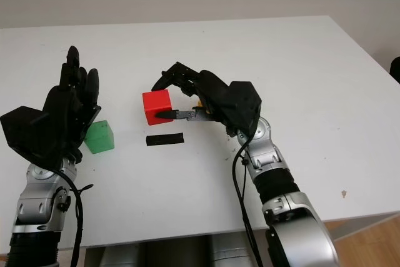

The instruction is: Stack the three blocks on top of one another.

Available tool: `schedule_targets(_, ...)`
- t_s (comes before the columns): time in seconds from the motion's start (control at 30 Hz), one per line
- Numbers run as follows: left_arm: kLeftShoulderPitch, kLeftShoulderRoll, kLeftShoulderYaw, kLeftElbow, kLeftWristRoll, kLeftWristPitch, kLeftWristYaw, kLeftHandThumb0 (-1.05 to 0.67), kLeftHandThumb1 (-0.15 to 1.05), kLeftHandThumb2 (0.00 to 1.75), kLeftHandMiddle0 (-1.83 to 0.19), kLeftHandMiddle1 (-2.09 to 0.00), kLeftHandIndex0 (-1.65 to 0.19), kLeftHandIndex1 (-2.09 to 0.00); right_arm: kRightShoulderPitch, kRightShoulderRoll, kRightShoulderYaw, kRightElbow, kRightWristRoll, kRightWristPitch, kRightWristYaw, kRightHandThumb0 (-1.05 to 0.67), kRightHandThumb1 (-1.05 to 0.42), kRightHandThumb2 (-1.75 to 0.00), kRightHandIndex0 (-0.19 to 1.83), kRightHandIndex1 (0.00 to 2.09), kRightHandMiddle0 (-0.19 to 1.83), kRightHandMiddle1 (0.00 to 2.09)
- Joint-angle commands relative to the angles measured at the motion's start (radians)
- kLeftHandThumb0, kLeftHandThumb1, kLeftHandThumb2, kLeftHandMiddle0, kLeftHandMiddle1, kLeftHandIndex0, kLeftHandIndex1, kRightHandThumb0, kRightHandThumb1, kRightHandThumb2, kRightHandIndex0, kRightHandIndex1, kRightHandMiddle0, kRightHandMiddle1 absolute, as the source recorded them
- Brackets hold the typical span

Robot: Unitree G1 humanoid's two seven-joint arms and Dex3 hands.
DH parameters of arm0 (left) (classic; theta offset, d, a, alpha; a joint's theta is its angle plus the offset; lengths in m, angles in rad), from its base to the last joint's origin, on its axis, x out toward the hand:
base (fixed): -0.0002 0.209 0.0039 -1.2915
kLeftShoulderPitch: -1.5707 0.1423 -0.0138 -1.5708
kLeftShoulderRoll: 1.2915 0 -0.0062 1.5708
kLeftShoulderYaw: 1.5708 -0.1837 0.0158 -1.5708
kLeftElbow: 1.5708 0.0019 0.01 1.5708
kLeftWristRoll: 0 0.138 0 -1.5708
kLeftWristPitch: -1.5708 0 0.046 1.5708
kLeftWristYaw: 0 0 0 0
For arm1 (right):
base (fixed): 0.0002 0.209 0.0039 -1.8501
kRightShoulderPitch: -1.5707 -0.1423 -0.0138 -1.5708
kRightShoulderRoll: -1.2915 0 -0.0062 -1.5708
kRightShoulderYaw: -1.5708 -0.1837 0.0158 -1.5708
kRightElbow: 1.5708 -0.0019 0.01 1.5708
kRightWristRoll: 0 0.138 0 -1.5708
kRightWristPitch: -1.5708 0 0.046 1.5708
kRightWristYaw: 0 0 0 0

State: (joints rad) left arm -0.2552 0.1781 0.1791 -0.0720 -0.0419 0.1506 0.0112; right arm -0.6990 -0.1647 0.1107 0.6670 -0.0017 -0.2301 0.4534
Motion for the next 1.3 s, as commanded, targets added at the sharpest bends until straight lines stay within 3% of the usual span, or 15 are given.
schedule_targets(0.0,0.0,-0.004,0.001,-0.011,-0.003,-0.006,0.002,-0.78,1.05,0.5,0.19,0.0,0.17,-0.06,-0.029,0.013,0.0,0.01,-0.006,0.018,-0.007,-0.57,-0.94,-0.05,0.19,0.04,0.4,1.67)
schedule_targets(0.6,0.002,-0.004,-0.001,-0.009,-0.002,-0.007,-0.001,-0.77,1.05,0.51,0.19,0.0,0.17,-0.05,-0.027,0.015,0.033,0.133,-0.099,-0.086,-0.026,-0.54,-0.94,-0.06,0.21,0.05,0.4,1.6)
schedule_targets(1.27,0.013,-0.004,-0.005,-0.017,0.004,-0.005,0.0,-0.77,1.05,0.51,0.19,0.0,0.17,-0.05,0.006,0.024,0.109,0.179,-0.249,-0.27,-0.207,-0.48,-0.94,-0.05,0.22,0.06,0.34,1.54)
